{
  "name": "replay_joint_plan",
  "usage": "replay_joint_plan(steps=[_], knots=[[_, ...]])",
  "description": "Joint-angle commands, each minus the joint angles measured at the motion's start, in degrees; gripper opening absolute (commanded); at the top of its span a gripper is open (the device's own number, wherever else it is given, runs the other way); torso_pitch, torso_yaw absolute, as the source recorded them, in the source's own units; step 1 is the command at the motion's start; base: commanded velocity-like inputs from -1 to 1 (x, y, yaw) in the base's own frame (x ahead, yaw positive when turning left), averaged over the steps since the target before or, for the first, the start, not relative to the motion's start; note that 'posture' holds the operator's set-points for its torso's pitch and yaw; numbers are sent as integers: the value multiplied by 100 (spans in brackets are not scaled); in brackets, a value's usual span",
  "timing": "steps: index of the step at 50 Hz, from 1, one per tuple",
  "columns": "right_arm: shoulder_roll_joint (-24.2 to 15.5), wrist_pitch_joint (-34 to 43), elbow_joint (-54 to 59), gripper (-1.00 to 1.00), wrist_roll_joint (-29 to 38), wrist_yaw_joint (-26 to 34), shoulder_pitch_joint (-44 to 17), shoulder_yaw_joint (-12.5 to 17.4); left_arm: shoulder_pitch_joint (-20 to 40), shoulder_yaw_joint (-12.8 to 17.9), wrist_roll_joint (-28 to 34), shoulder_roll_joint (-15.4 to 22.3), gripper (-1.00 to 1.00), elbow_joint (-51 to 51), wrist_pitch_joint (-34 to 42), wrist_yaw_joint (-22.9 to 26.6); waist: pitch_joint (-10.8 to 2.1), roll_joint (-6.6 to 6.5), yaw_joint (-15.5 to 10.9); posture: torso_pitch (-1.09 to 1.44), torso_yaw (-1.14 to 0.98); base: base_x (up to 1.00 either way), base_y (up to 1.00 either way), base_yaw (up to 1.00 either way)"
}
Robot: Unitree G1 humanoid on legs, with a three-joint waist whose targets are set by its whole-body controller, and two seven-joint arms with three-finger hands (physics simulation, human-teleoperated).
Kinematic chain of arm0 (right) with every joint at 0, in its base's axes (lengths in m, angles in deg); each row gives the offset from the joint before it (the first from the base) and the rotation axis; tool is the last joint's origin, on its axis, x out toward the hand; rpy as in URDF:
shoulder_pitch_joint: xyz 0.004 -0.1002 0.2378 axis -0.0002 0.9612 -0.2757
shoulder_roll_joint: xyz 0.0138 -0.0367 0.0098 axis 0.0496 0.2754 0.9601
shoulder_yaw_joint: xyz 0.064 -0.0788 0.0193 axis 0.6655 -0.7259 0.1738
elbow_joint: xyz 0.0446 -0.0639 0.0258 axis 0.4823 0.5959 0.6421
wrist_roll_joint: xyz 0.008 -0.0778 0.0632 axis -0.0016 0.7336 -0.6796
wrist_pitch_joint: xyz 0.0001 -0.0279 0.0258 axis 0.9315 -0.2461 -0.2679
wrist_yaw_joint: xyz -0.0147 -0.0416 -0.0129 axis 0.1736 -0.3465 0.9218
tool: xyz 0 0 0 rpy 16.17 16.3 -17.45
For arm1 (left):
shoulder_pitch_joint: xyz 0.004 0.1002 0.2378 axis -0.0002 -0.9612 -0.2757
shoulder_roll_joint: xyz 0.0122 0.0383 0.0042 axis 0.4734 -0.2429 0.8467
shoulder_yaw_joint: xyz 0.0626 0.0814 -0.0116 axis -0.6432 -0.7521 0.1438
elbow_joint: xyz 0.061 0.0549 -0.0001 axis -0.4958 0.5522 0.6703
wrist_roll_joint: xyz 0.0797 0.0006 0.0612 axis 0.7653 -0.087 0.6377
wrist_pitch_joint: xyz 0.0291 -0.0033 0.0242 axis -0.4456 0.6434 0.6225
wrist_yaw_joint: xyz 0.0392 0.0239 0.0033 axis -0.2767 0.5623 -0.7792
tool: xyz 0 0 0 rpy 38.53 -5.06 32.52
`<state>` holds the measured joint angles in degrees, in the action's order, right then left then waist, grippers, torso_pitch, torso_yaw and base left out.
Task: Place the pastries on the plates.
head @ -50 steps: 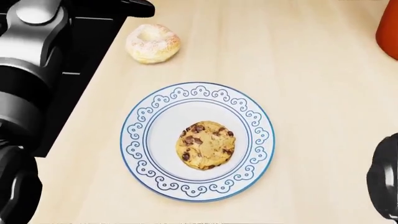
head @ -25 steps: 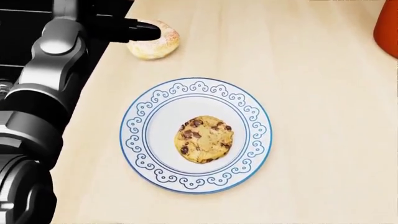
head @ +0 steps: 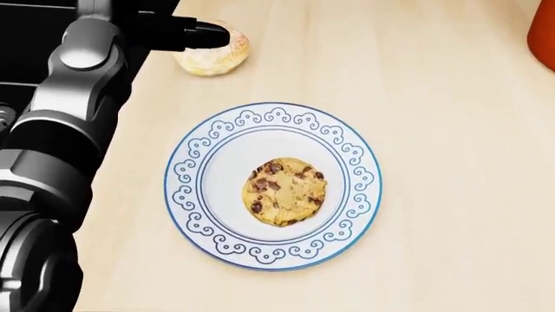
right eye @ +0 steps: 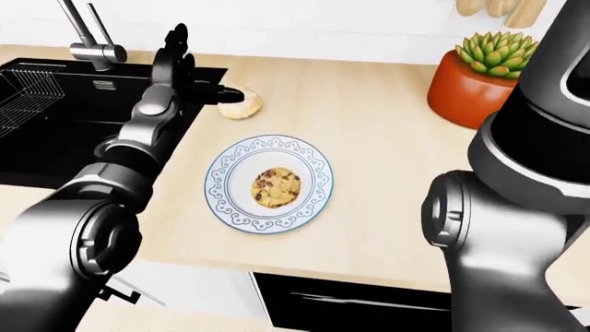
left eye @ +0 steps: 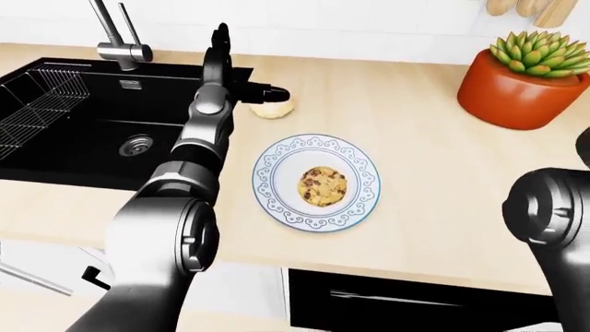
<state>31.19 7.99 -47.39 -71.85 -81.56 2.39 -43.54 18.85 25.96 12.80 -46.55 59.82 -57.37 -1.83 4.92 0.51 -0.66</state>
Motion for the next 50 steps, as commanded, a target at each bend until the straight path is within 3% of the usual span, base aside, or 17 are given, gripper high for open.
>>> replay_joint_plan(steps=[1,41,50], knots=[[-104,-181,-109,100,-5,-39,-217,48,228,-2,8,64,100,-220,-148,-16,-203,24,3,5,0,0,0,0],[-103,-127,-260,100,-272,-215,36,82,32,-123,274,-123,100,-210,-299,81,70,63,-16,14,0,0,0,0],[-38,-1098,1114,100,-247,-258,-442,-81,58,-101,334,-131,100,-205,-354,39,198,41,2,18,0,0,0,0]])
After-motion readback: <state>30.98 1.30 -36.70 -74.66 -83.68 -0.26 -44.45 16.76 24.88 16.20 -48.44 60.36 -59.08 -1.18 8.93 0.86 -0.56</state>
